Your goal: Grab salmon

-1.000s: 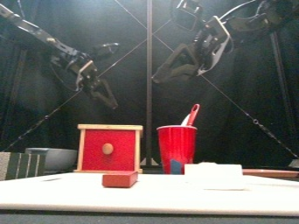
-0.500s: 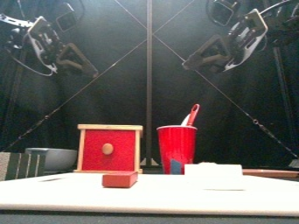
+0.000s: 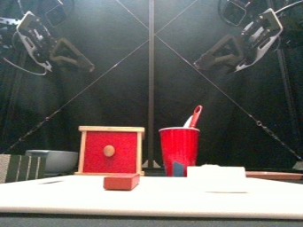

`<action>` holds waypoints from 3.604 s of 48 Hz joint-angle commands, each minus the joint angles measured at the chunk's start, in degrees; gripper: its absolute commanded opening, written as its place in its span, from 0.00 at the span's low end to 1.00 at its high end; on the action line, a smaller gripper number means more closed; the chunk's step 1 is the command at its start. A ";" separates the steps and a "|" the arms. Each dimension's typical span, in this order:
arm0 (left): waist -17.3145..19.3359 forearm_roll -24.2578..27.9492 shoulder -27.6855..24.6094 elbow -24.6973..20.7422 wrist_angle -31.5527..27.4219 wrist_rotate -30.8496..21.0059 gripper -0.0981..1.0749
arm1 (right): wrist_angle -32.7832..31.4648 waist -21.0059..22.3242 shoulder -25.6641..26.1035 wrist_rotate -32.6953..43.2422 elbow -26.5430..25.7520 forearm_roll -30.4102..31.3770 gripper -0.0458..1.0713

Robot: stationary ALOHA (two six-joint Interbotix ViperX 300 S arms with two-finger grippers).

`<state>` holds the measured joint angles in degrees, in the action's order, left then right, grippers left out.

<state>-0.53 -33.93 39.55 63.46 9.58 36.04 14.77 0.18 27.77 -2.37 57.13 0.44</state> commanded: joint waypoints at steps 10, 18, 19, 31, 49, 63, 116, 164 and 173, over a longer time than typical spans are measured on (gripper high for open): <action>0.00 0.26 0.00 -1.32 0.79 0.00 0.41 | 0.53 1.05 1.05 -0.09 0.44 -0.09 0.13; 0.00 0.26 0.00 -1.23 0.88 0.18 0.41 | 0.62 1.05 1.14 -0.09 0.35 -0.09 0.13; 0.00 0.35 0.00 -1.23 0.88 0.18 0.41 | 0.53 1.05 1.14 -0.09 0.35 -0.09 0.13; 0.00 0.26 0.00 -1.14 0.88 0.18 0.41 | 0.53 1.05 1.14 -0.09 0.35 -0.09 0.13; 0.00 0.26 -0.26 -1.49 0.97 0.00 0.41 | 0.62 1.05 1.14 -0.18 0.09 0.00 0.13; -0.18 0.09 -0.26 -0.79 0.44 -0.35 0.41 | 0.53 1.05 0.70 0.00 0.88 -0.09 0.13; -0.09 0.97 -0.35 -0.62 0.88 0.18 0.41 | 0.97 0.53 0.00 0.00 0.35 -0.35 0.13; -1.23 2.55 -8.88 -5.63 6.33 -0.18 0.41 | 2.46 -1.41 -3.25 0.00 -3.87 -0.09 0.13; -1.23 2.55 -8.88 -6.24 6.33 -0.26 0.41 | -0.53 -1.41 -3.16 0.00 -4.48 -0.53 0.13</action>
<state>-1.67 -31.46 30.76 59.24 15.47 35.86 14.85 -1.23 23.38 -2.11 54.05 0.18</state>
